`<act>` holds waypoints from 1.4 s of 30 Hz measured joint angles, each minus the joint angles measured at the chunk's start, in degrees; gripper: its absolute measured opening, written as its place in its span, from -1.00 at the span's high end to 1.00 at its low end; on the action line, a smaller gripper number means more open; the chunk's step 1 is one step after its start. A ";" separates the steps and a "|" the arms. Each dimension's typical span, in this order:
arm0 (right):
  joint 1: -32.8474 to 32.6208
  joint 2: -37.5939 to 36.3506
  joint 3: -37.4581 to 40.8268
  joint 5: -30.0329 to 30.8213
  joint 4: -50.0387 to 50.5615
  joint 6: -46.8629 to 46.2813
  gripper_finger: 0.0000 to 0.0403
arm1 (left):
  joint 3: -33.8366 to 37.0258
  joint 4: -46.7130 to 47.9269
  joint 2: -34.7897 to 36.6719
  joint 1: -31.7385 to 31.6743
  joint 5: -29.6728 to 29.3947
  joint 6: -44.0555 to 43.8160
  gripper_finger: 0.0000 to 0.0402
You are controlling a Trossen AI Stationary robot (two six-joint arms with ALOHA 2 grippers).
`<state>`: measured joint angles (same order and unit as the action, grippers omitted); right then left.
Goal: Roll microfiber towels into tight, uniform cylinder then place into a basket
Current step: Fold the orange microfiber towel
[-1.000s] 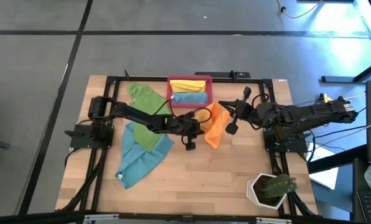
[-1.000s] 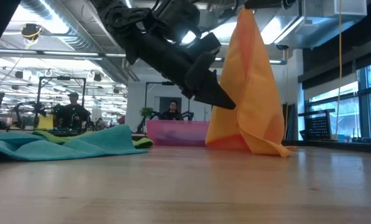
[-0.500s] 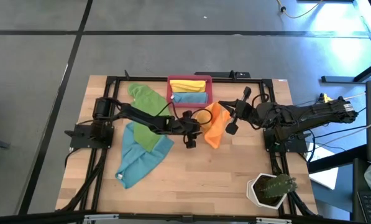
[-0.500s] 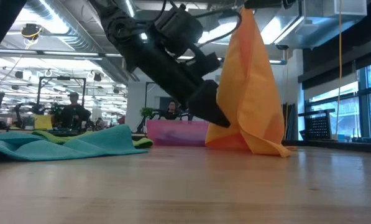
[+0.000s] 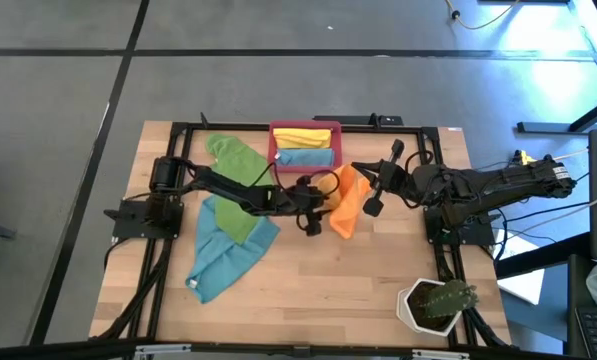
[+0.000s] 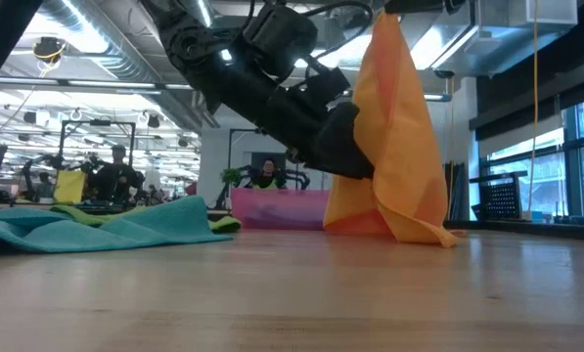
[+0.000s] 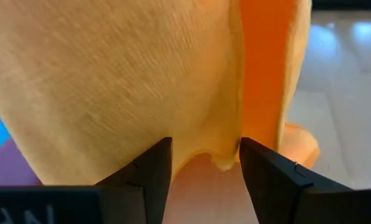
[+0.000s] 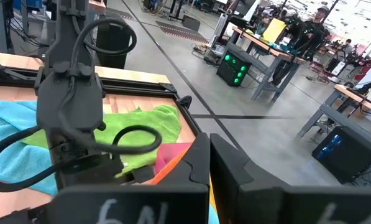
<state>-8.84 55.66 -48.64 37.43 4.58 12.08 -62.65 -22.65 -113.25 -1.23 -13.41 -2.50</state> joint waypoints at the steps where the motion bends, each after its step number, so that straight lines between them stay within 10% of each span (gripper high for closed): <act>1: 0.00 0.00 0.00 0.00 0.00 0.00 0.98 | 0.00 -0.40 0.00 0.00 0.00 -0.02 0.12; 20: -0.02 0.00 0.00 -0.04 -0.20 -0.04 0.98 | -0.20 -1.70 -2.55 -0.66 3.10 -1.64 0.14; 31: -0.02 0.00 0.00 -0.04 -0.04 -0.04 0.98 | -0.20 -2.31 -2.58 -0.63 1.73 -0.04 0.92; 42: -0.02 0.00 0.00 -0.04 1.47 0.07 0.98 | -0.10 0.05 0.04 -0.63 2.43 1.57 1.00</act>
<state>-8.86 55.66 -48.64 37.39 6.05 12.14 -62.76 -22.60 -113.21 -1.87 -10.98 -0.93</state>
